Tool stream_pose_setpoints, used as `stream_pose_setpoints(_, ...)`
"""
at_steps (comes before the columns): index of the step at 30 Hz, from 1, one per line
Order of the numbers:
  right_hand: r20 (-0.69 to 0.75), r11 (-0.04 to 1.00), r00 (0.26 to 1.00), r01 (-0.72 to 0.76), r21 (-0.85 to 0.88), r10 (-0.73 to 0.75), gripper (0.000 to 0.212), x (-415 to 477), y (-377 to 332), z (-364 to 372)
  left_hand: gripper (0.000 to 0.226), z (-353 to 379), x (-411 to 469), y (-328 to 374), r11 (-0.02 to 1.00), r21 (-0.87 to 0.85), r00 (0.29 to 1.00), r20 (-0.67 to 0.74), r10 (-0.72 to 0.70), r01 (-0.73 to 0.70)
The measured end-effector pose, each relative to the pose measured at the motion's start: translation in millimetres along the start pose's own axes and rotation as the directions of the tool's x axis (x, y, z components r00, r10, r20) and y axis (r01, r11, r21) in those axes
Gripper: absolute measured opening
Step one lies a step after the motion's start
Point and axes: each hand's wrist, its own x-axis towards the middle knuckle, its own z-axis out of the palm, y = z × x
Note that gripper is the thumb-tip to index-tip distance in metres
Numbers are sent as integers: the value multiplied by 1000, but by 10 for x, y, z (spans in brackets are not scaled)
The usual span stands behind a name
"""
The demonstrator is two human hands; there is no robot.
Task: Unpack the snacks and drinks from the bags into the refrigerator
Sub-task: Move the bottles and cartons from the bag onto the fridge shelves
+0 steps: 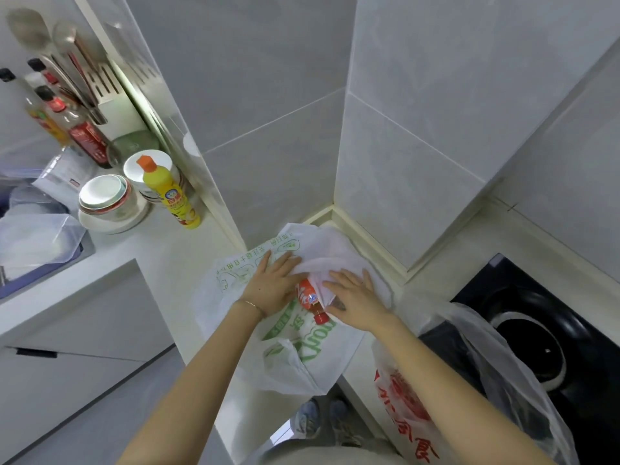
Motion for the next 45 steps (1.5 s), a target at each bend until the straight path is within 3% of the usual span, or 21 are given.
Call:
stream_pose_setpoints(8,40,966,966,-253,-55,255,84,133,324,-175,87,110,259,-53,1000,6,984,177,-21,20)
stream_pose_setpoints(13,31,960,960,-280,-2,280,73,184,426,-155,106,257,299,-32,996,47,992,105,65,-70)
stream_pose_setpoints(19,-127,946,948,-264,189,291,44,189,337,-220,93,361,342,35,978,125,985,36,166,-170)
stream_pose_setpoints(24,-189,909,913,-300,289,361,41,170,371,-230,81,454,401,138,978,165,990,-27,136,-129)
stream_pose_setpoints(28,-241,909,898,-293,297,368,36,168,368,-270,59,454,459,192,980,157,988,-80,134,-121)
stream_pose_setpoints(32,-261,906,902,-247,342,345,33,188,360,-316,62,479,383,170,990,-10,981,-131,139,-142)
stream_pose_setpoints(37,-311,869,899,-132,477,307,32,155,266,-380,81,282,265,165,917,-398,988,-151,-26,-37)
stream_pose_setpoints(39,-338,830,884,-92,551,323,31,135,193,-411,86,170,205,163,828,-561,976,-174,-131,11)
stream_pose_setpoints(42,-368,765,875,-3,644,313,29,84,34,-460,83,43,90,197,597,-779,949,-7,-315,192)
stream_pose_setpoints(45,-322,694,930,114,711,177,27,55,-187,-521,66,39,-2,253,442,-865,914,45,-403,238)
